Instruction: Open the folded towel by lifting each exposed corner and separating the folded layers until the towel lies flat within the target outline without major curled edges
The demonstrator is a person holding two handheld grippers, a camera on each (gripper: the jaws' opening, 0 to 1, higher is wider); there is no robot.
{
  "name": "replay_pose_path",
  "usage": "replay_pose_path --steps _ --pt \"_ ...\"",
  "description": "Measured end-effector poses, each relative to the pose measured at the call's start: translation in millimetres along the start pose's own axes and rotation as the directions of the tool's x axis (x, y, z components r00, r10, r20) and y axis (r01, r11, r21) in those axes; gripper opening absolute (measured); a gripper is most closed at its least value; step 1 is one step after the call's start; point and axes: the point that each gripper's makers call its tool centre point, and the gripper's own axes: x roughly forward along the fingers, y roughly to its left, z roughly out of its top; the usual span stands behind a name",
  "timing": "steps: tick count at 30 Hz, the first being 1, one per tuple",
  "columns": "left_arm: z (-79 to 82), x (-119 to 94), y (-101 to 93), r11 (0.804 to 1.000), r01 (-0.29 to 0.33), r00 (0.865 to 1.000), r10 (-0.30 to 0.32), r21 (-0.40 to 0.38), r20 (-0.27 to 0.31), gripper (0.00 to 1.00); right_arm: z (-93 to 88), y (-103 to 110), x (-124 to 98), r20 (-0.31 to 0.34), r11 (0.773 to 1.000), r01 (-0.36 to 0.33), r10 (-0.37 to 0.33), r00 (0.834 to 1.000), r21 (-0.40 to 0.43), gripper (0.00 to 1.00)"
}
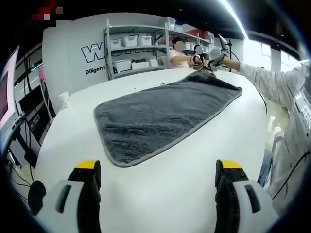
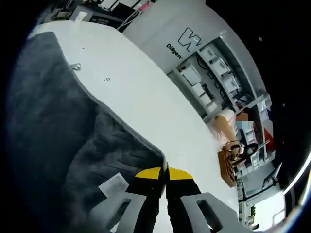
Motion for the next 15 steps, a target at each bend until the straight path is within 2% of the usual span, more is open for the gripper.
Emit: replay_pose_path --steps 4,6,9,15 --pt "0.0 0.0 0.9 1.000 -0.004 1.000 0.004 -0.005 0.000 0.96 -8.7 -0.8 17.3 -0.031 1.000 -0.005 0.005 1.000 0.006 0.00" --pt "0.2 -0.1 1.1 1.000 -0.005 1.000 0.005 -0.007 0.001 0.96 -10.5 4.0 25.2 -0.020 0.997 -0.034 0.036 0.999 0.073 0.00" --pt "-0.5 0.5 1.5 1.000 -0.006 1.000 0.006 -0.010 -0.001 0.96 -15.8 -1.6 32.9 -0.043 0.999 -0.003 0.005 0.999 0.053 0.00" --pt "-0.9 0.5 1.9 1.000 -0.010 1.000 0.010 -0.013 -0.005 0.95 -23.3 2.7 51.6 -0.072 1.000 -0.014 0.015 0.997 0.012 0.00"
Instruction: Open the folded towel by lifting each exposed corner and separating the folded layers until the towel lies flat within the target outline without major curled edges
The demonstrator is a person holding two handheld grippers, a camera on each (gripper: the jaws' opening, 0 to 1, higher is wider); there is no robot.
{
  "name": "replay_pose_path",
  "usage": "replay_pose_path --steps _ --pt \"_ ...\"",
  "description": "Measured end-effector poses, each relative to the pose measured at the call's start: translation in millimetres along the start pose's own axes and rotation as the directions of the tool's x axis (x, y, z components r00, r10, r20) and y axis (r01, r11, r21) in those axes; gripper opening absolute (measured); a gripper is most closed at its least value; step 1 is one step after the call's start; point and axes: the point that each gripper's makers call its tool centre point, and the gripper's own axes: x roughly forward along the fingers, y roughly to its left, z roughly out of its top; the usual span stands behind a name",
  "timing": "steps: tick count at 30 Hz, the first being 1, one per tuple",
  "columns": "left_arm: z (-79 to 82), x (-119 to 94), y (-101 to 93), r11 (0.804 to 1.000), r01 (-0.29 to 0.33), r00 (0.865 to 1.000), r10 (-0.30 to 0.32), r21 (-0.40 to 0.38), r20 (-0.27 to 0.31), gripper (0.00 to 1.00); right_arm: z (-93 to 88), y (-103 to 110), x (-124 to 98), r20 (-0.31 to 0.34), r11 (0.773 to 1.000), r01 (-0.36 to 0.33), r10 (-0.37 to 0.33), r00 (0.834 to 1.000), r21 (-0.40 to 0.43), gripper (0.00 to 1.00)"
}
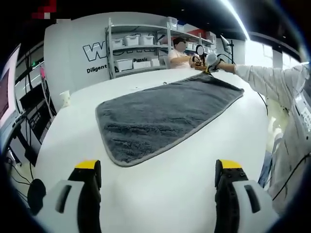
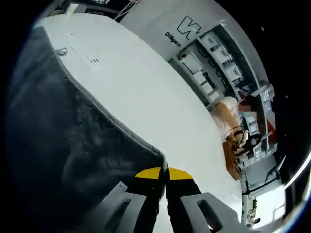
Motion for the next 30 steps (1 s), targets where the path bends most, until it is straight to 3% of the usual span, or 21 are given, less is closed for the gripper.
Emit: replay_pose_path --steps 13,20,24,30 --pt "-0.3 -5.0 6.1 1.000 -0.023 1.000 0.023 -0.012 -0.007 0.95 -11.3 14.6 35.1 -0.057 0.998 0.021 -0.025 0.998 -0.060 0.00" --pt "-1.7 -5.9 8.2 1.000 -0.029 0.999 0.028 -0.013 -0.019 0.96 -14.0 18.4 44.4 -0.050 0.999 0.005 -0.007 0.999 -0.035 0.00" --pt "3.5 -6.9 11.7 0.999 -0.040 0.999 0.040 -0.030 0.008 0.95 -18.0 19.7 48.2 -0.051 1.000 0.007 -0.008 0.999 -0.011 0.00" --pt "3.6 -3.1 3.4 1.000 -0.023 1.000 0.023 -0.016 -0.004 0.96 -17.8 14.7 47.0 -0.061 1.000 0.020 -0.019 0.998 0.010 0.02"
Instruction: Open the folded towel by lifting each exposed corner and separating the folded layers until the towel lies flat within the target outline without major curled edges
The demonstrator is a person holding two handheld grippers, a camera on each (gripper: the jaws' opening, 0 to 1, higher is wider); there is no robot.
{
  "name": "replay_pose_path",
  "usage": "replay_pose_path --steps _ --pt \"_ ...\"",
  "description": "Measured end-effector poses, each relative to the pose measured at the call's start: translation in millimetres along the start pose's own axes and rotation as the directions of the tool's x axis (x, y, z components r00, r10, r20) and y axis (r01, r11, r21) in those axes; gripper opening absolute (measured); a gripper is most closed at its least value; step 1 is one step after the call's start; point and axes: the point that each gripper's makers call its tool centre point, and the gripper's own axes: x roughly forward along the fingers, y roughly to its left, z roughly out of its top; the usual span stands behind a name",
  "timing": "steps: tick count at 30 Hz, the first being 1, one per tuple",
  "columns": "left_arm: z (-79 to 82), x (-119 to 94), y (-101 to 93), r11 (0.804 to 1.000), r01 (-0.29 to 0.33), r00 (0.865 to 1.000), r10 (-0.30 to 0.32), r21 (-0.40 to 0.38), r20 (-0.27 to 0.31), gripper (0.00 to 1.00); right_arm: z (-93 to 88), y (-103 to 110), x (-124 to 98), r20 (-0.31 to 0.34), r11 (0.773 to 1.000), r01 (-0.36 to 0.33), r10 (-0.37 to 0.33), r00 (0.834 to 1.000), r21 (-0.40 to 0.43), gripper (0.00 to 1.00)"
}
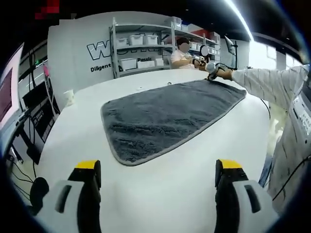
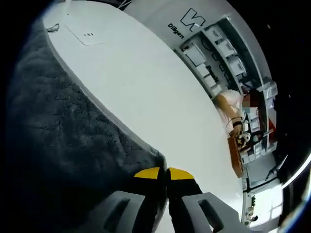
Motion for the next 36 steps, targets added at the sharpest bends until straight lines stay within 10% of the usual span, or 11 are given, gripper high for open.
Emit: replay_pose_path --steps 6,12,20,26,36 --pt "1.5 -2.0 -1.3 1.000 0.000 1.000 0.000 0.002 0.005 0.96 0.4 -34.4 -15.4 0.028 0.994 0.102 -0.103 0.994 0.044 0.33" --pt "2.3 -3.6 -3.9 1.000 -0.001 1.000 0.001 0.001 0.009 0.96 6.3 -56.5 -40.8 0.158 0.993 0.057 -0.073 0.985 0.101 0.75" --pt "10.3 -3.2 -14.1 1.000 0.012 1.000 -0.012 0.007 0.024 0.96 -31.7 -68.1 -67.9 0.141 0.972 -0.044 0.011 0.990 0.231 0.89" --pt "14.2 -6.7 -25.3 0.999 0.030 0.999 -0.031 0.026 0.020 0.96 -81.3 -38.1 -88.8 0.066 0.948 -0.197 0.187 0.980 0.252 0.85" --pt "20.8 -9.1 -39.7 0.998 0.040 0.999 -0.041 0.039 0.024 0.95 -112.8 2.6 -114.9 0.112 0.878 -0.377 0.360 0.926 0.294 0.41"
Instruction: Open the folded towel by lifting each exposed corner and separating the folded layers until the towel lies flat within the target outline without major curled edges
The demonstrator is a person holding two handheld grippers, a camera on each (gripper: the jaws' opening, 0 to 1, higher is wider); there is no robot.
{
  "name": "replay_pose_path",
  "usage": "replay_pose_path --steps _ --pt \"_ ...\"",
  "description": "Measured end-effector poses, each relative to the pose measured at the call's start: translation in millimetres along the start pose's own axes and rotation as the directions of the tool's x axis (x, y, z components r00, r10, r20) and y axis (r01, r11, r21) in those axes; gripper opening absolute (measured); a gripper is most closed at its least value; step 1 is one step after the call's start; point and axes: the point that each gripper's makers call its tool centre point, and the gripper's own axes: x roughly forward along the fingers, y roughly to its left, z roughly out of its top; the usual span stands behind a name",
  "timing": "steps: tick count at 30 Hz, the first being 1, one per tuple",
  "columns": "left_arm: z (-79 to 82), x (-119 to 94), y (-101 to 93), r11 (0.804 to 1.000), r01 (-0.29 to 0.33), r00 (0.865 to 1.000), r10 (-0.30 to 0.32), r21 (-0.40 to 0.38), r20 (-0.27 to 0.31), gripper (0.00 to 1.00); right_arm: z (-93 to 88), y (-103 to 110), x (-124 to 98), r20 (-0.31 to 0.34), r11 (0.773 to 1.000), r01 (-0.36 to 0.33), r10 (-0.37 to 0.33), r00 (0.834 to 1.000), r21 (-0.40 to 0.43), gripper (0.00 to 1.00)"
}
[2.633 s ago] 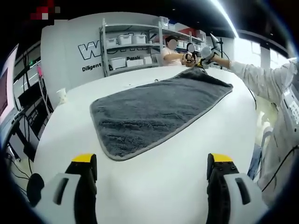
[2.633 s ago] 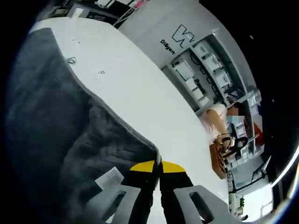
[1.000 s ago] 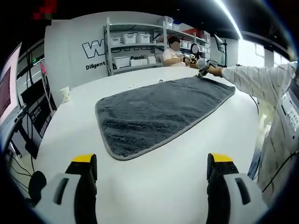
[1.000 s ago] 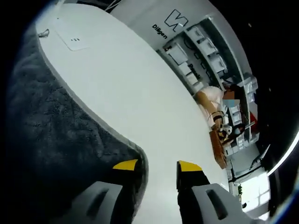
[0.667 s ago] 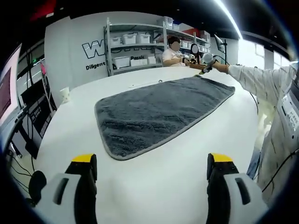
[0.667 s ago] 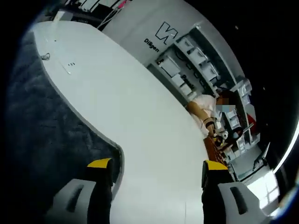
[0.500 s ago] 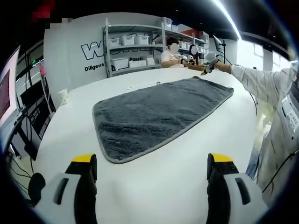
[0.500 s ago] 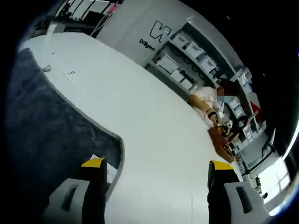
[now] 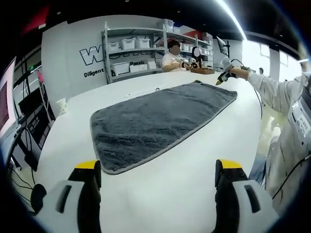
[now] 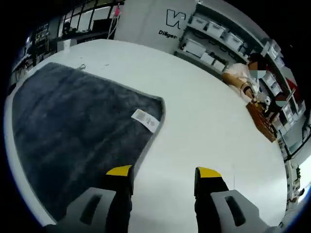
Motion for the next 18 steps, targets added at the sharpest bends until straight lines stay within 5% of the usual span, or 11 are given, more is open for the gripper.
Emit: replay_pose_path --steps 7,18 --pt "0.9 -1.5 -7.0 1.000 0.015 1.000 -0.015 -0.006 -0.003 0.94 -1.9 22.0 8.2 0.029 0.996 -0.089 0.088 0.996 0.031 0.18" --pt "-3.6 -5.7 -7.1 1.000 0.008 1.000 -0.008 -0.016 -0.011 0.94 -4.9 37.0 14.2 0.043 0.983 -0.162 0.159 0.986 0.083 0.02"
